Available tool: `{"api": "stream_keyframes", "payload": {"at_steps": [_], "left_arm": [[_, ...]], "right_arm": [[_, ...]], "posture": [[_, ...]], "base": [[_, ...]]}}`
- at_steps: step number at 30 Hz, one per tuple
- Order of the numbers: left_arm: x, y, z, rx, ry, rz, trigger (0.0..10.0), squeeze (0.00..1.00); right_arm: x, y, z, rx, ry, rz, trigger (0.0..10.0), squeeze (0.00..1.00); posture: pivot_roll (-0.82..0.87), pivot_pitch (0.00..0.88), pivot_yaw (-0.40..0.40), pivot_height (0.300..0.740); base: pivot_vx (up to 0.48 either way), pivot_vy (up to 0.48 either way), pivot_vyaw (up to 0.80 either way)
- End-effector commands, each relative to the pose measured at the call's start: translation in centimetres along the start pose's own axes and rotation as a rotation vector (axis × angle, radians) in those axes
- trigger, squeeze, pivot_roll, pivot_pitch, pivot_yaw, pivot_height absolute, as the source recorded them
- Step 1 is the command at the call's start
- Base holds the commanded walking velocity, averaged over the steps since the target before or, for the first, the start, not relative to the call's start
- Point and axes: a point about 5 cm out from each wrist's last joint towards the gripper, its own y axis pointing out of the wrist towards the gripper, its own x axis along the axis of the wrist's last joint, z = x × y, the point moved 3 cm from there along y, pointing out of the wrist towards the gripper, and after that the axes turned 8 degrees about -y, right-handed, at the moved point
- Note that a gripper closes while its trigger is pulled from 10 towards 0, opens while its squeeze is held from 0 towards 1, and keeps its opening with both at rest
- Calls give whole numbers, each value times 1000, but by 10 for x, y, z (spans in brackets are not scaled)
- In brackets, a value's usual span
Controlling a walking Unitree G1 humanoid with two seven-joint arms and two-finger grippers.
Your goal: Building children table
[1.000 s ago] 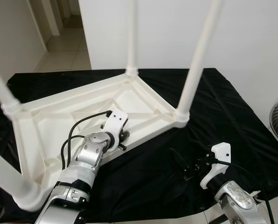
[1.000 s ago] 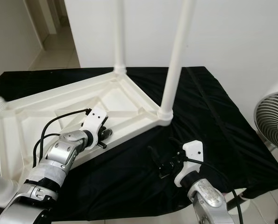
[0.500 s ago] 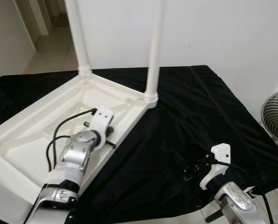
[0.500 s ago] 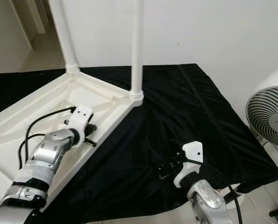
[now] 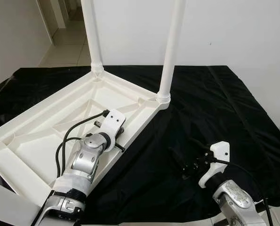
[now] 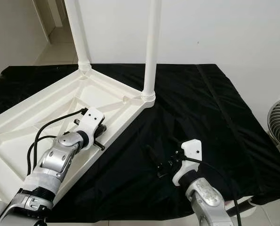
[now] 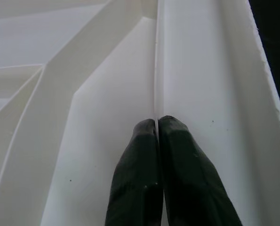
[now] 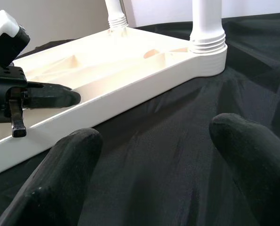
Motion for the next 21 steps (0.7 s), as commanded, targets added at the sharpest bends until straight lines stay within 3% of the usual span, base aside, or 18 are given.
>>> {"api": "stream_keyframes", "payload": {"at_steps": [1, 2, 3, 7, 8, 18, 20, 21], "left_arm": [[18, -2, -9, -7, -17, -115, 10000, 820], [18, -2, -9, -7, -17, -115, 10000, 820], [20, -3, -13, -31, -22, -129, 10000, 1000], [22, -4, -16, -44, -17, -143, 10000, 1000], [33, -9, -24, -82, -3, -209, 10000, 0], [55, -28, -41, -143, -33, -386, 10000, 0], [55, -28, -41, -143, -33, -386, 10000, 0], [56, -38, -46, -124, -34, -445, 10000, 0]], "right_arm": [[-3, -2, 2, -3, -3, 9, 10000, 0], [-3, -2, 2, -3, -3, 9, 10000, 0], [-3, -2, 1, -7, -3, 9, 10000, 0], [-3, -2, 1, -12, -2, 8, 10000, 0], [-3, 0, -1, -29, -4, 6, 10000, 0], [-2, 6, -9, -81, -21, -10, 10000, 0], [-2, 6, -9, -81, -21, -10, 10000, 0], [-1, 12, -14, -114, -37, -17, 10000, 0]], "posture": [[-79, 70, 24, 740], [-79, 70, 24, 740], [-79, 70, 24, 740], [-79, 71, 26, 740], [-72, 72, 23, 740], [-46, 72, 2, 740], [-46, 72, 2, 740], [-27, 74, -9, 740]], "base": [[0, 0, 0], [0, 0, 0], [0, 0, 0], [0, 0, 0], [0, 0, 0], [0, 0, 0], [0, 0, 0], [0, 0, 0]]}}
